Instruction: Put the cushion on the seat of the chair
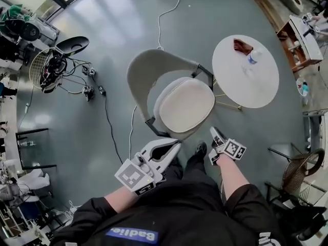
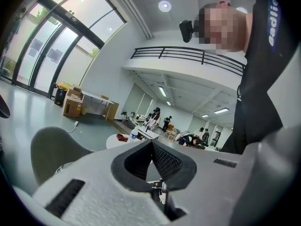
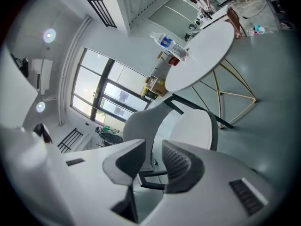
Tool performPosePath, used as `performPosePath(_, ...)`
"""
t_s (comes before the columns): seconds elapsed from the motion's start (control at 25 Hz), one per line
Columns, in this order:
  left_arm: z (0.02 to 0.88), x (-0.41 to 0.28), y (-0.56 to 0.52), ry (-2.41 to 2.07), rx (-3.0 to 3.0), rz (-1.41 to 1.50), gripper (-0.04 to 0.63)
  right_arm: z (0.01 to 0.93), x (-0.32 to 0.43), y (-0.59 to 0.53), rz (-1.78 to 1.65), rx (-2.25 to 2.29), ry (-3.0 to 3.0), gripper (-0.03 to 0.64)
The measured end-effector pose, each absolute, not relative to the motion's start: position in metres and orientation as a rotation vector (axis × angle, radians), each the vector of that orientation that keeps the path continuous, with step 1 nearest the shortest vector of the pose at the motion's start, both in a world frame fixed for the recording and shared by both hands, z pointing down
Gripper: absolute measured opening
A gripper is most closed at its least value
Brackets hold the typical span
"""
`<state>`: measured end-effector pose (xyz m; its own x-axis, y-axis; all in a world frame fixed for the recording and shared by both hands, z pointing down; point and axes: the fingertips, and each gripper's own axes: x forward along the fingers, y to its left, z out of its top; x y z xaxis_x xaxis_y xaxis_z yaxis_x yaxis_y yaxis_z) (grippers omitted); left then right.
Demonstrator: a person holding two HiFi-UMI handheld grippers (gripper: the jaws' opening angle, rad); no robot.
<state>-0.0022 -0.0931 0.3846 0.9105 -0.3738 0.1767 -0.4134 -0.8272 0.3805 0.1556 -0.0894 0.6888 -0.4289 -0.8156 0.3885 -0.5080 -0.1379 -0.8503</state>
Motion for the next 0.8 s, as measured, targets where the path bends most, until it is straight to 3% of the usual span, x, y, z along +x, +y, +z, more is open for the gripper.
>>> performPosePath(0.44,0.339,-0.024,-0.094,-0.567,2.711,0.033,0.012,0.509,0.109,-0.107,-1.337,-1.331,2.205,0.098)
performPosePath(0.8,0.31,-0.002,-0.086,-0.525,2.759,-0.017,0.012,0.391,0.084,-0.101,-1.145,-1.187,2.374,0.06)
